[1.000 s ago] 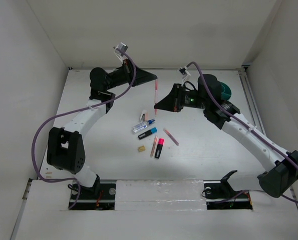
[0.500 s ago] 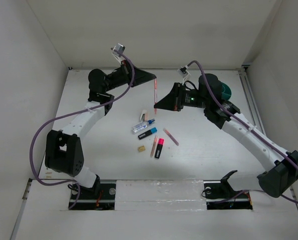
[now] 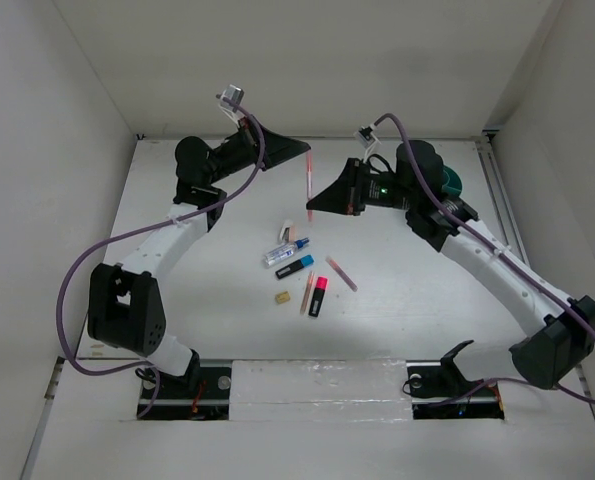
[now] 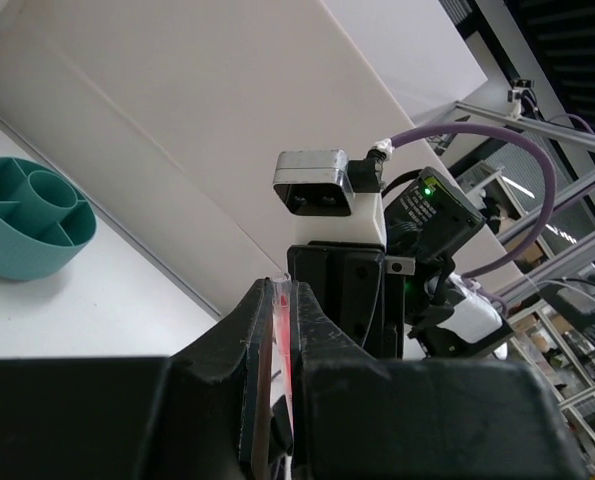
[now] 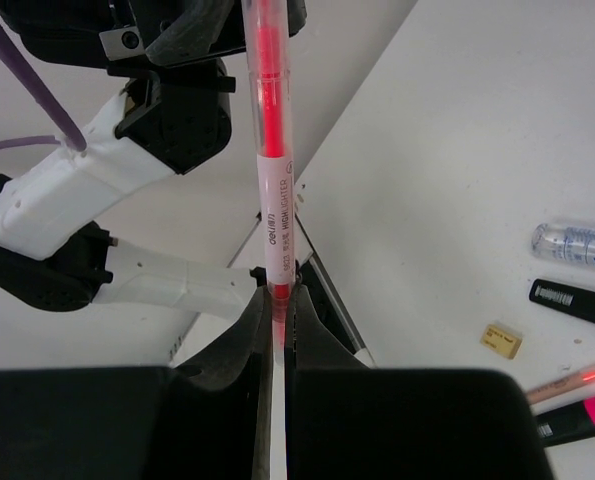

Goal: Sort the stationery into containers
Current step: Cap the pen

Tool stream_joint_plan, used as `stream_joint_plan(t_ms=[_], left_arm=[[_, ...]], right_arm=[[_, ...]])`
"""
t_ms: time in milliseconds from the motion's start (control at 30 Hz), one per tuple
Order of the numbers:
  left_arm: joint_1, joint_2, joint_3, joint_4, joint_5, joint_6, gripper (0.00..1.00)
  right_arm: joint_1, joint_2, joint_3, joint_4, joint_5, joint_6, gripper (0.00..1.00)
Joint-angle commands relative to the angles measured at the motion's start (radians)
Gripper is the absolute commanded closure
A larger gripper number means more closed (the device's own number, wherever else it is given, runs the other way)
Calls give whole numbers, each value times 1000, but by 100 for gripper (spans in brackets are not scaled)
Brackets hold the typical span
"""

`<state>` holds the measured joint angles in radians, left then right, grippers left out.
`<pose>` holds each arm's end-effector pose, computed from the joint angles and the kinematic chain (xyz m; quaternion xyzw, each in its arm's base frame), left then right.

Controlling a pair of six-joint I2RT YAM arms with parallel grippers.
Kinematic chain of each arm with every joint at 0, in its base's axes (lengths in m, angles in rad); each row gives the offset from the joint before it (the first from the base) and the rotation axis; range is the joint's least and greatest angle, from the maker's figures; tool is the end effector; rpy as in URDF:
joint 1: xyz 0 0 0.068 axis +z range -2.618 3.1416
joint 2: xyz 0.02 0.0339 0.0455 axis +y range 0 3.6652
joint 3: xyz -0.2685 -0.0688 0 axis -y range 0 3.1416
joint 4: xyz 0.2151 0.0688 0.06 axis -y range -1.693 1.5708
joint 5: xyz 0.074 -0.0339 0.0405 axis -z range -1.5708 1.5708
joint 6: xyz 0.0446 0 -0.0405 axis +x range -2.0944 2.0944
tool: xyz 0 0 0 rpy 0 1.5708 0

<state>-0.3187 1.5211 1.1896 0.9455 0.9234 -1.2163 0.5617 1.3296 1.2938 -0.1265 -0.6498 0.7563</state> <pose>0.2852 -0.1316 0.4265 0.1775 0.5429 -0.6994 0.4296 0.2235 0.1725 0.4088 -0.1355 0.7389 0.5680 0.3361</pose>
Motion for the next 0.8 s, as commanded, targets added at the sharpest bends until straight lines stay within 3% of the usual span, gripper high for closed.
stream_joint_plan(t_ms=[0, 767], left_arm=[[-37, -44, -4, -7, 123, 49, 100], [-46, -72, -44, -50, 132, 112, 100]], right_arm=[[-31, 2, 97, 195, 65, 2, 100], [-92, 85, 174, 242, 36, 11, 100]])
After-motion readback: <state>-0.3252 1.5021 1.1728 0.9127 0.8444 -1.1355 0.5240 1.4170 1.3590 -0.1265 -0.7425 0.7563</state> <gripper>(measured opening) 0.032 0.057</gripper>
